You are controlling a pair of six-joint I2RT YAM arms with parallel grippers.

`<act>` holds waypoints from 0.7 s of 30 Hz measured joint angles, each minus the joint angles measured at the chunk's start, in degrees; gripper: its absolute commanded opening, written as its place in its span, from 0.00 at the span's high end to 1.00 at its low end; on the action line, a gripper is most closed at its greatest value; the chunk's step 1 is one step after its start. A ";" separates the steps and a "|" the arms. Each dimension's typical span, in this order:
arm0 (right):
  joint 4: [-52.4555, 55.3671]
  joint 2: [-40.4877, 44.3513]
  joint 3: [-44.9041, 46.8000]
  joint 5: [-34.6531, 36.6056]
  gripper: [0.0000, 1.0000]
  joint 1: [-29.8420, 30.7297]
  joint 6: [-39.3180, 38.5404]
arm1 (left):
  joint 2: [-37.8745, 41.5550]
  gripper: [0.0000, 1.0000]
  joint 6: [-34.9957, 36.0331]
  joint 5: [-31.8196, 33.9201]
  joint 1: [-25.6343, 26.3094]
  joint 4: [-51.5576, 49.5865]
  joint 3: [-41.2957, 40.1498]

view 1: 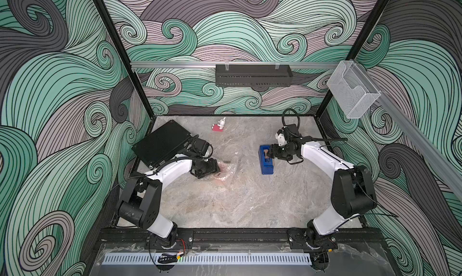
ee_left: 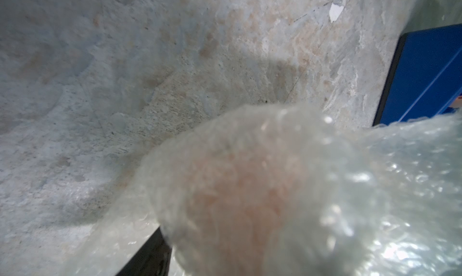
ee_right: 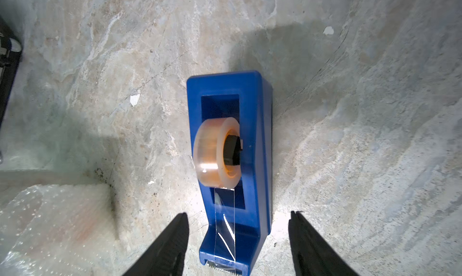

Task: Wrap mugs in bubble wrap
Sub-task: Tear off the tape using the Tape Cutter.

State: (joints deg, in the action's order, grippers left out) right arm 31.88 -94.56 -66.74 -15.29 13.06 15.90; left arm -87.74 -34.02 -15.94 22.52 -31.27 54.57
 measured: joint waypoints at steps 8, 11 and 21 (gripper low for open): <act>-6.82 -2.25 3.43 -11.98 0.40 -2.80 2.58 | 0.00 0.31 0.02 0.00 0.00 0.00 0.00; -8.28 -2.67 4.39 -14.43 0.40 -3.69 3.48 | 0.00 0.31 0.02 0.00 0.00 0.00 0.00; -11.54 -2.86 6.14 -18.34 0.41 -5.57 5.86 | 0.00 0.31 0.02 0.02 0.00 -0.02 0.00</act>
State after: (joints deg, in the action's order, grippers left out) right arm 20.34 -97.43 -60.60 -33.63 7.49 21.76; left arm -87.74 -34.00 -15.92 22.52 -31.29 54.57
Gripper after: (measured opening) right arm 0.588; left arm 0.691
